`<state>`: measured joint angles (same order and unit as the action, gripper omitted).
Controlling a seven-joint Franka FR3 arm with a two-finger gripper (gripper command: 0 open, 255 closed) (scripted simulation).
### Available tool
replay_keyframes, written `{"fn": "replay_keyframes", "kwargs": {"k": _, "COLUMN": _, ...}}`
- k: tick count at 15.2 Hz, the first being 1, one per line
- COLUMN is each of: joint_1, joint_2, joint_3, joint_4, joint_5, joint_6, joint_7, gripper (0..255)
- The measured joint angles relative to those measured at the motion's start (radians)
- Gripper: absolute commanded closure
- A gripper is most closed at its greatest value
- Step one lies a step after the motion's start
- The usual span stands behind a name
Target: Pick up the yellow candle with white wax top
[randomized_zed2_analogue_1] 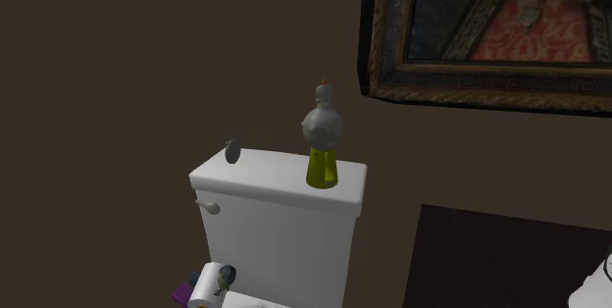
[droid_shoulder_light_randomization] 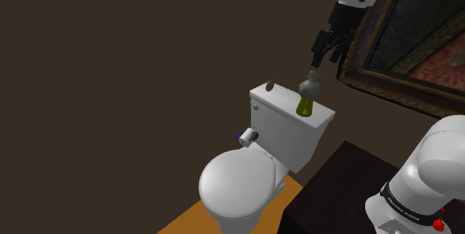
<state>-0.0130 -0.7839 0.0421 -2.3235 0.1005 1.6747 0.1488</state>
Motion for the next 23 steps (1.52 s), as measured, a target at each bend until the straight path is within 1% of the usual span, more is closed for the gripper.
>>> {"fn": "replay_keyframes", "kwargs": {"k": 3, "joint_1": -0.010, "joint_2": 0.030, "joint_3": -0.017, "joint_4": 0.002, "joint_5": -0.013, "joint_6": 0.019, "joint_7": -0.017, "gripper": 0}}
{"fn": "replay_keyframes", "kwargs": {"k": 13, "joint_1": -0.083, "joint_2": 0.273, "joint_3": -0.140, "joint_4": 0.052, "joint_5": -0.096, "joint_6": 0.147, "joint_7": -0.133, "gripper": 0}}
{"fn": "replay_keyframes", "kwargs": {"k": 17, "joint_1": -0.110, "joint_2": 0.383, "joint_3": -0.190, "joint_4": 0.094, "joint_5": -0.119, "joint_6": 0.191, "joint_7": -0.181, "gripper": 0}}
{"fn": "replay_keyframes", "kwargs": {"k": 23, "joint_1": -0.146, "joint_2": 0.577, "joint_3": -0.258, "joint_4": 0.213, "joint_5": -0.130, "joint_6": 0.235, "joint_7": -0.250, "gripper": 0}}
